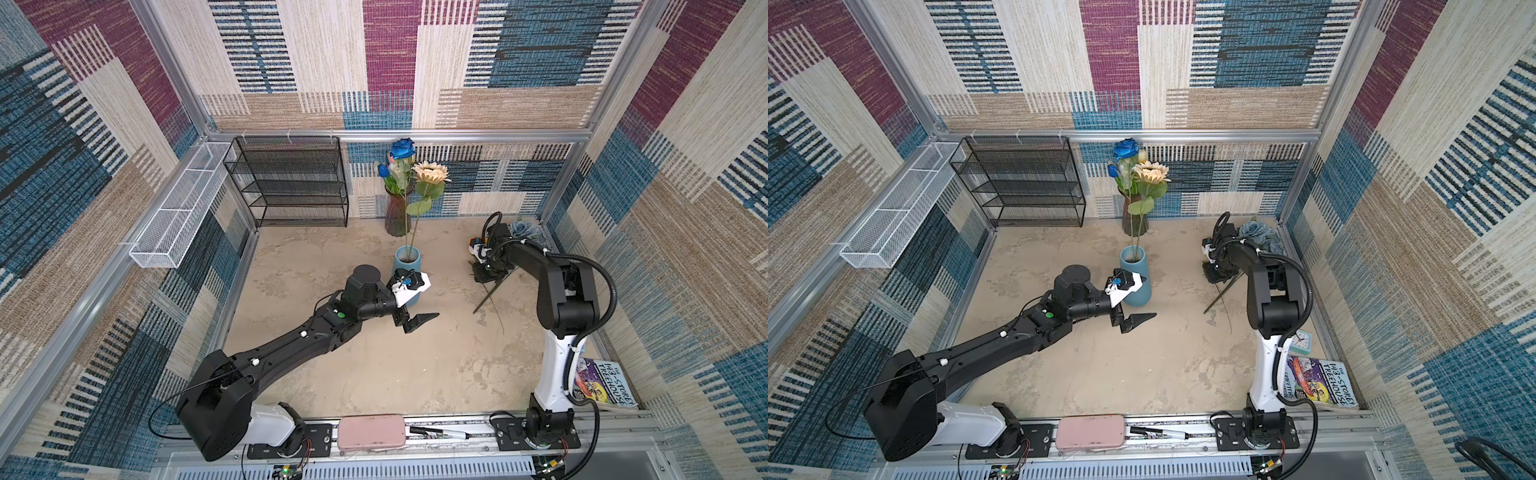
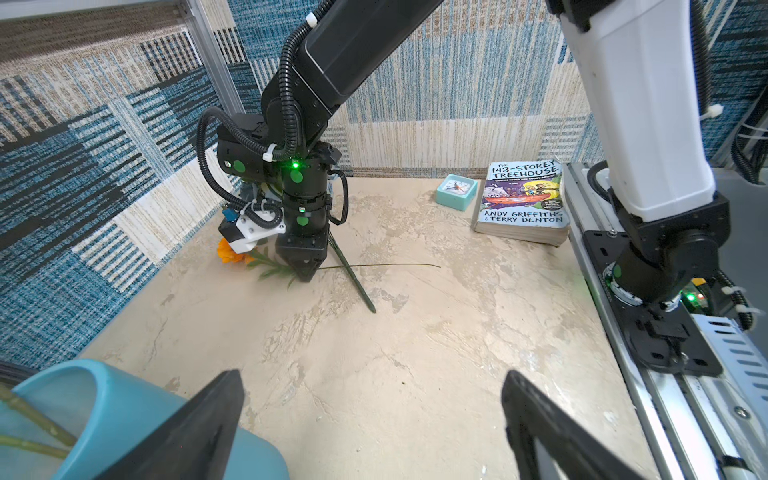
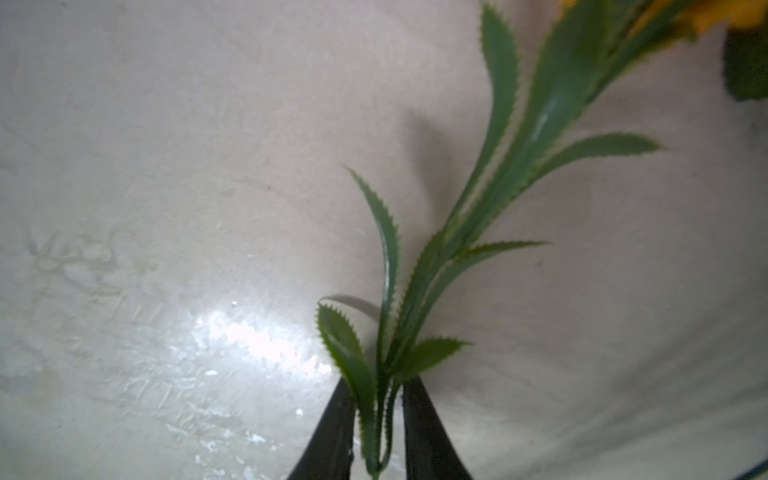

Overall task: Arrange the flowers into the vase
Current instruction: 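Grasp the orange carnation stem and lift it with the right gripper, then carry the orange carnation over the teal vase and lower its stem in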

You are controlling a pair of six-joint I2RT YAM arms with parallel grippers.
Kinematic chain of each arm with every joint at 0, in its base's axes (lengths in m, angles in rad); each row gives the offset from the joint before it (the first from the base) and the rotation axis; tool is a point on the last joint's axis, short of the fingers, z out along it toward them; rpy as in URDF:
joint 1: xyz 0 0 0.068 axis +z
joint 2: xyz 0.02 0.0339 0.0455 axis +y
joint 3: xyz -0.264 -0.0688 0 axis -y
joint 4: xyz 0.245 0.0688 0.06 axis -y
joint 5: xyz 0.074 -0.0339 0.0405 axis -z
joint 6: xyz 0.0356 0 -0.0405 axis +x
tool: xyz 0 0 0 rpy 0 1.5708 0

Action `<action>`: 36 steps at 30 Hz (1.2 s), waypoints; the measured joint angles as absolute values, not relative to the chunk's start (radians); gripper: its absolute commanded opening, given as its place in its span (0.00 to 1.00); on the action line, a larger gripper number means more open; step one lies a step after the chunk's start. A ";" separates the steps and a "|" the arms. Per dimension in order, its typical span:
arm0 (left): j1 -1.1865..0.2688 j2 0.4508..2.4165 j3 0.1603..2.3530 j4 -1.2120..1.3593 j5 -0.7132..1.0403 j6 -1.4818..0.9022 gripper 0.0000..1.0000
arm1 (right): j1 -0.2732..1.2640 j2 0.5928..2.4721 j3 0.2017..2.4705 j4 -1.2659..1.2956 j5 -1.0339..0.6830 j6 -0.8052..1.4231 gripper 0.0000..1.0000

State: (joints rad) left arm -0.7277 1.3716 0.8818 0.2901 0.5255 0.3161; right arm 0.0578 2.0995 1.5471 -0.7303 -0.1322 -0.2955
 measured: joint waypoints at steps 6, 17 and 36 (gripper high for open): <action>-0.728 1.337 0.855 0.303 0.509 0.312 0.99 | 0.062 2.041 1.551 -0.722 -0.179 -0.278 0.11; -0.700 1.167 0.773 0.424 0.498 0.247 0.99 | 0.068 1.660 1.437 -0.471 -0.340 -0.164 0.04; -0.441 1.119 0.550 0.819 0.346 -0.141 0.99 | 0.361 1.193 0.956 0.797 -0.532 0.100 0.00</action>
State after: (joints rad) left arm -0.4408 1.1191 0.5499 0.8192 0.3458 -0.1410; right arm 0.3614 1.1934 0.9558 0.7967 -0.5316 0.1001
